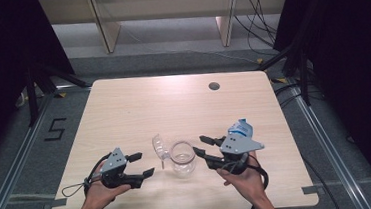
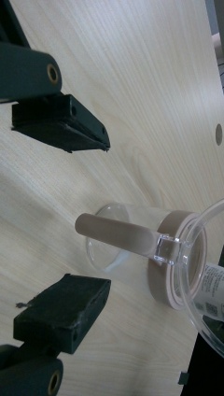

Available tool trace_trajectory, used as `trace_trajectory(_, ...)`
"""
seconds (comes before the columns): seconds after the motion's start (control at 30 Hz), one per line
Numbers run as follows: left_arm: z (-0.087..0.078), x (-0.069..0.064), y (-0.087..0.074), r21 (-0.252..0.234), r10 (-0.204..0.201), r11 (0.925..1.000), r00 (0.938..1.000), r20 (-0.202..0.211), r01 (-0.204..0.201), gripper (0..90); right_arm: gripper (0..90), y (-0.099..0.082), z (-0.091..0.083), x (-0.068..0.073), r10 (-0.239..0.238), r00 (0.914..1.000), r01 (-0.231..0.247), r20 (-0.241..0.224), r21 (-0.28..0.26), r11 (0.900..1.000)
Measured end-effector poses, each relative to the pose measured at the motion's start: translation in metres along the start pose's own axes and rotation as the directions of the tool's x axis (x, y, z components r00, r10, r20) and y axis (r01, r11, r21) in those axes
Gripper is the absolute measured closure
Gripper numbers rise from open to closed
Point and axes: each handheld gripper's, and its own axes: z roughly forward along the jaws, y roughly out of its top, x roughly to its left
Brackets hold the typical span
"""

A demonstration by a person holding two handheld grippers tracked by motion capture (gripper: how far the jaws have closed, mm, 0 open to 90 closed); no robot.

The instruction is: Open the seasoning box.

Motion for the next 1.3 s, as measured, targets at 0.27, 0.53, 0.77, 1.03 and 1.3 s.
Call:
trace_trajectory(0.27, 0.001, 0.001, 0.0, -0.006, 0.002, 1.0, 1.0, 0.008, -0.002, 24.6, 40.3, -0.011, -0.043, 0.0, 0.012, 0.9933, -0.01, 0.115, -0.018, 0.9998)
trace_trajectory(0.53, 0.001, 0.001, 0.001, 0.003, 0.009, 1.0, 1.0, 0.003, -0.009, 23.6, 37.6, -0.027, -0.067, -0.007, 0.052, 0.979, -0.05, 0.197, -0.014, 0.9986)
trace_trajectory(0.77, 0.002, 0.0, 0.001, 0.006, 0.003, 1.0, 1.0, 0.0, -0.003, 23.5, 34.6, -0.045, -0.083, -0.016, 0.124, 0.9568, -0.128, 0.263, -0.002, 0.9918)
trace_trajectory(1.03, 0.003, 0.001, 0.001, 0.001, 0.002, 1.0, 0.9999, 0.015, -0.002, 23.6, 26.4, -0.059, -0.085, -0.03, 0.151, 0.9404, -0.158, 0.305, -0.001, 0.9874)
trace_trajectory(1.3, 0.003, 0.001, 0.001, 0.0, 0.002, 1.0, 0.9998, 0.017, -0.002, 23.5, 18.8, -0.07, -0.078, -0.04, 0.153, 0.9323, -0.172, 0.328, 0.029, 0.9846)
